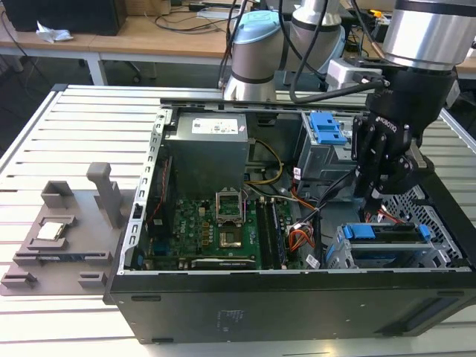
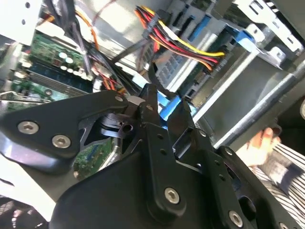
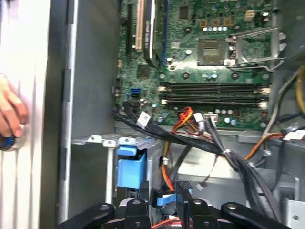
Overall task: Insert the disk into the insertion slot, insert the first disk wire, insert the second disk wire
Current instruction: 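Insert the second disk wire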
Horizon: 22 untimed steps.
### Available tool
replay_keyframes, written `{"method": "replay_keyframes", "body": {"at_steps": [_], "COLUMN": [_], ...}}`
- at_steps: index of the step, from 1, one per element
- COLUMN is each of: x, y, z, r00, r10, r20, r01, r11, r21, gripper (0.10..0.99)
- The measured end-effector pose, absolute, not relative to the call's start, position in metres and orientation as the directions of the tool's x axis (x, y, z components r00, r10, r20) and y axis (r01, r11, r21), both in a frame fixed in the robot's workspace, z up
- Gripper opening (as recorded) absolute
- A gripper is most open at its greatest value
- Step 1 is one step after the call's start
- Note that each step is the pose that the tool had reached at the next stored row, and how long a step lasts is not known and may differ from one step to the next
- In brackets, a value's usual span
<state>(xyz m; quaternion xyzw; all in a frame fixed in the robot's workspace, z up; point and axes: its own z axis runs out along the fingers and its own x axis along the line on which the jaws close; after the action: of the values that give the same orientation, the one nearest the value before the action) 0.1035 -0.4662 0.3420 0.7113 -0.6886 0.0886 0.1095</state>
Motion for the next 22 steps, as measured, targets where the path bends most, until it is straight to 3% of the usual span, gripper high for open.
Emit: {"method": "replay_keyframes", "body": {"at_steps": [5,20,21,22], "x": [0.1036,0.1036,0.1036,0.1036], "y": [-0.4613,-0.4613,-0.4613,-0.4613], "z": [0.336,0.3324,0.3324,0.3324], "r00": [0.037,0.037,0.037,0.037], "r10": [-0.944,-0.939,-0.939,-0.939], "r20": [0.327,0.341,0.341,0.341], "r01": [-0.999,-0.999,-0.999,-0.999], "r11": [-0.027,-0.026,-0.026,-0.026], "r21": [0.035,0.036,0.036,0.036], "gripper": [0.361,0.349,0.216,0.208]}}
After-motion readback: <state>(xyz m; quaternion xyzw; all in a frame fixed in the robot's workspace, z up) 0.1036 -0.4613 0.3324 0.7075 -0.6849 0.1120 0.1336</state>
